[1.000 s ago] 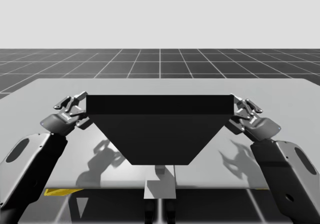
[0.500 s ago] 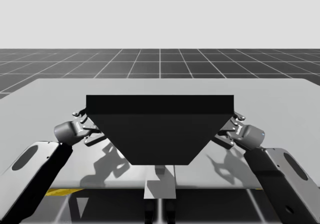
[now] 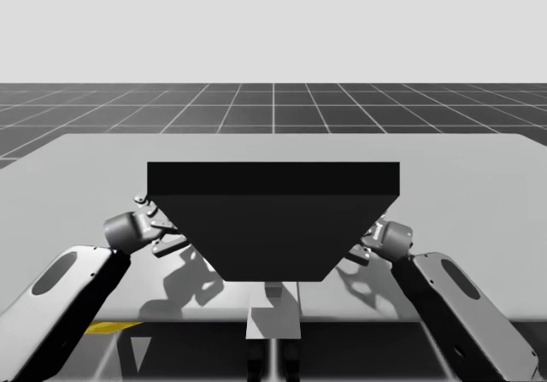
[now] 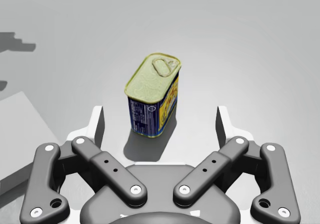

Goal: Reach around the screen and pick up the object behind it.

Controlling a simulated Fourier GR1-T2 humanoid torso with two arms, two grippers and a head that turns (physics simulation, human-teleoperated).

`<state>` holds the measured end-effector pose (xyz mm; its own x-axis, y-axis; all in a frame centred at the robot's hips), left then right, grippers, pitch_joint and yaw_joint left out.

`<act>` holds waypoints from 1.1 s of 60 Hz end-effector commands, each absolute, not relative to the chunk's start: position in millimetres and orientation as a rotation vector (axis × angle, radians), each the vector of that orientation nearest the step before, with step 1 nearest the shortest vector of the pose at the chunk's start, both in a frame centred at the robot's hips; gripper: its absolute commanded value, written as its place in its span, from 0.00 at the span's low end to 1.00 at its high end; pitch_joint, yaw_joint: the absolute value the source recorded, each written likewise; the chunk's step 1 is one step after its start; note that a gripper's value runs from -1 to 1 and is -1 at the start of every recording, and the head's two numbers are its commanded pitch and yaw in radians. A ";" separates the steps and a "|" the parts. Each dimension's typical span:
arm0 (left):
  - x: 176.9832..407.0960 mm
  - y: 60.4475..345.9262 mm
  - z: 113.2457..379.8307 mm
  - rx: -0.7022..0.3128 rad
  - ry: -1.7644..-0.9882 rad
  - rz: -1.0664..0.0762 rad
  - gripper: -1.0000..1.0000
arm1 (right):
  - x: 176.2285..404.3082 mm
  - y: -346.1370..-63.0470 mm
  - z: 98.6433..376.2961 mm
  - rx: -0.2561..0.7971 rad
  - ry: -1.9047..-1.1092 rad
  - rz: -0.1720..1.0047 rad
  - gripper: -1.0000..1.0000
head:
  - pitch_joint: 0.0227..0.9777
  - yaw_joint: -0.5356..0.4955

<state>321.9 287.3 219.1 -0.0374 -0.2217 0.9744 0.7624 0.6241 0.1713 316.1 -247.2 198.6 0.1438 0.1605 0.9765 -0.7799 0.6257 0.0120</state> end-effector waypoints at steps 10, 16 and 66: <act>319.7 282.2 217.0 -0.491 -1.393 -0.872 0.00 | 341.4 -217.6 173.4 0.601 -1.239 0.780 0.00 | 0.09 0.50; 319.2 281.1 217.2 -0.487 -1.396 -0.879 0.00 | 348.5 -208.7 165.1 0.594 -1.221 0.780 0.00 | 0.09 0.50; 313.3 274.4 217.2 -0.457 -1.399 -0.929 0.00 | 379.2 -158.8 124.4 0.536 -1.138 0.758 0.00 | 0.12 0.51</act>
<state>314.0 275.0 217.6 -0.0858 -0.2757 0.9574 0.7724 0.5886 0.2387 376.2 -161.2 131.3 0.2103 0.2460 0.9462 -0.7742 0.6329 0.0075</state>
